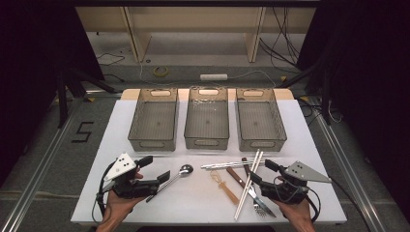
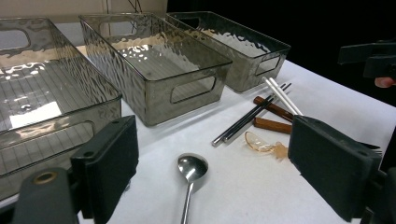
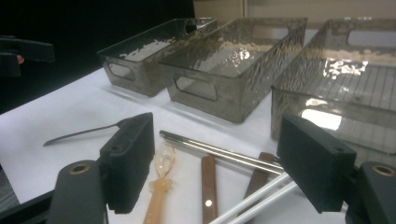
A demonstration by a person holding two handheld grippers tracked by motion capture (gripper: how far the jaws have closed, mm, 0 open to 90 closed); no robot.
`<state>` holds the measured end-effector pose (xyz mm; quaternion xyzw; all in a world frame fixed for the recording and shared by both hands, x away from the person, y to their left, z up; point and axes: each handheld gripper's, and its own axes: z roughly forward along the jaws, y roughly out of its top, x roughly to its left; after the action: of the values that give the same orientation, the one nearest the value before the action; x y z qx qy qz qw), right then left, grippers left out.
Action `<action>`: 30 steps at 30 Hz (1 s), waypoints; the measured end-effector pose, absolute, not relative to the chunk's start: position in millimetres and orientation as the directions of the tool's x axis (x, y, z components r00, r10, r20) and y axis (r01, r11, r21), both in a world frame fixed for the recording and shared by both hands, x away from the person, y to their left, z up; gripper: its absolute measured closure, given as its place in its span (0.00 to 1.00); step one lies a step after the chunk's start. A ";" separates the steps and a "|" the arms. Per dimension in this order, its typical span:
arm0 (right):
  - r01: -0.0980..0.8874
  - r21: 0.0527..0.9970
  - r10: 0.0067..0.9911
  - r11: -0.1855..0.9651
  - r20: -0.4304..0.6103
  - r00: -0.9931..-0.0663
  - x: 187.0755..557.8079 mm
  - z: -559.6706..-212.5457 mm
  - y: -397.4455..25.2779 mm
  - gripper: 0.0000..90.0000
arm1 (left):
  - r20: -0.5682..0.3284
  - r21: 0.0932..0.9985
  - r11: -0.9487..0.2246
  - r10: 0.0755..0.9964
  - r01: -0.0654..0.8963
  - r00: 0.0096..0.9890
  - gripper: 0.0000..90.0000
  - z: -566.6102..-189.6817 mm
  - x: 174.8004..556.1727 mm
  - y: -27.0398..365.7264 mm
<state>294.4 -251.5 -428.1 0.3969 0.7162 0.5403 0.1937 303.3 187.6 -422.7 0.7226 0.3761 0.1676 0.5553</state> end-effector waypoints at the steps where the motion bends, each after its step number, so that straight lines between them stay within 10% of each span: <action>1: 0.376 0.923 0.782 0.086 0.172 -0.599 295.6 -428.6 -252.5 0.33 | -0.175 0.928 -0.101 0.730 0.358 0.661 0.17 -422.7 303.4 187.6; 30: 0.593 0.803 0.824 -0.063 0.377 -0.422 309.6 -437.3 -272.0 0.47 | -0.166 0.929 -0.112 0.727 0.354 0.666 0.17 -422.2 303.2 186.7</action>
<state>309.6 -272.0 -437.3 0.5252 0.6747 0.5059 0.1144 303.2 186.7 -422.2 0.7262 0.3721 0.1687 0.5529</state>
